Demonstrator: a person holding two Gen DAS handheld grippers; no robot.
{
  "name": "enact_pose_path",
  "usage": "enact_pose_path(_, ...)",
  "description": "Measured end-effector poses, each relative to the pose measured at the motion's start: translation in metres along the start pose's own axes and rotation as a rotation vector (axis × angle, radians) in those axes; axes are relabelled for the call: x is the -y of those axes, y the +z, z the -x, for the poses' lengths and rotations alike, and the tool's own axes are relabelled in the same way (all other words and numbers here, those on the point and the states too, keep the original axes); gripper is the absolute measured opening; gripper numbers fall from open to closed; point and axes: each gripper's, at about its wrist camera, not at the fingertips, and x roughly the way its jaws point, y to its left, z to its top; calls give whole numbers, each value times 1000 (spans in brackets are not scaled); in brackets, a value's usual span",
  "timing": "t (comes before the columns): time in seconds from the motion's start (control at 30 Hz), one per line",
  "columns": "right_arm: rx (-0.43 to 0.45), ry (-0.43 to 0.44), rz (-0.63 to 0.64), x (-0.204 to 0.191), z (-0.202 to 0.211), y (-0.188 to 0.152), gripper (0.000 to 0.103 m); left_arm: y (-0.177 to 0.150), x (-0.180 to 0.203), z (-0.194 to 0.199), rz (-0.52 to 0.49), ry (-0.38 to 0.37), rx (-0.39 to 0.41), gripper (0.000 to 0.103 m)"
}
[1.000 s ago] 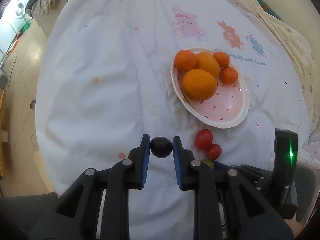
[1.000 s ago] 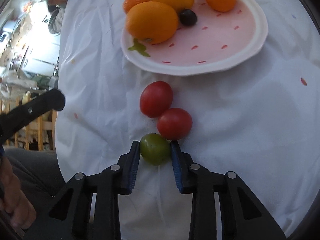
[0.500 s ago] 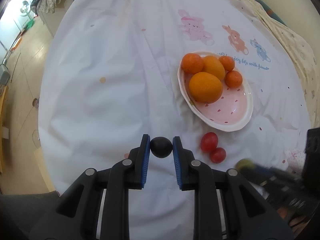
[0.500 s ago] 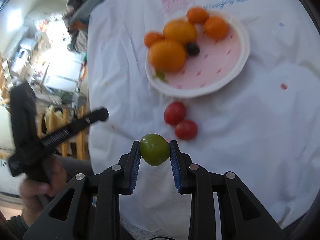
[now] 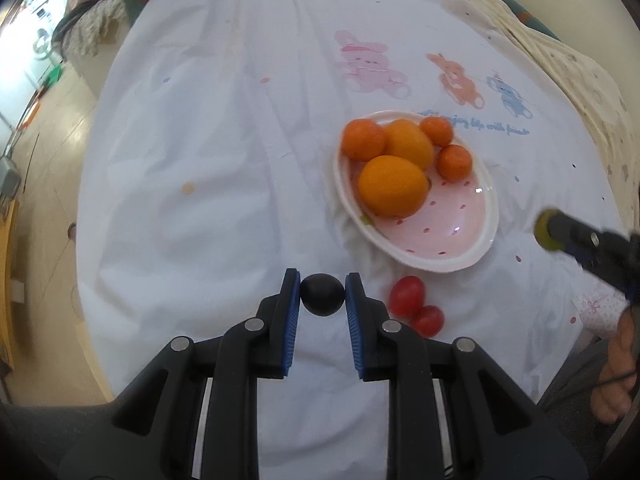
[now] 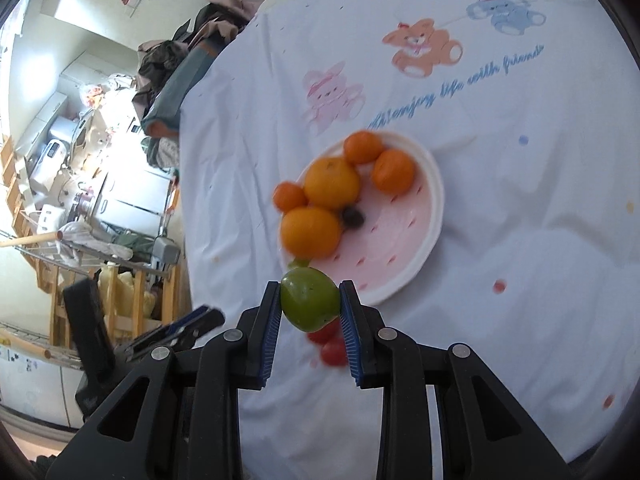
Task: Organize fruits
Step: 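Carry both grapes over the pink plate and open both tools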
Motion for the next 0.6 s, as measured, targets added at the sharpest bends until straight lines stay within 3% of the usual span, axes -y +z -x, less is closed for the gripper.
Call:
enact_pose_path(0.27,8,-35,-14,20,-9,34,31,21,43,-12,-97,-48,18,19)
enact_pose_path(0.6,-37,-62,-39,41,-34,62,31,32,70,-56,-118,-75,-64,19)
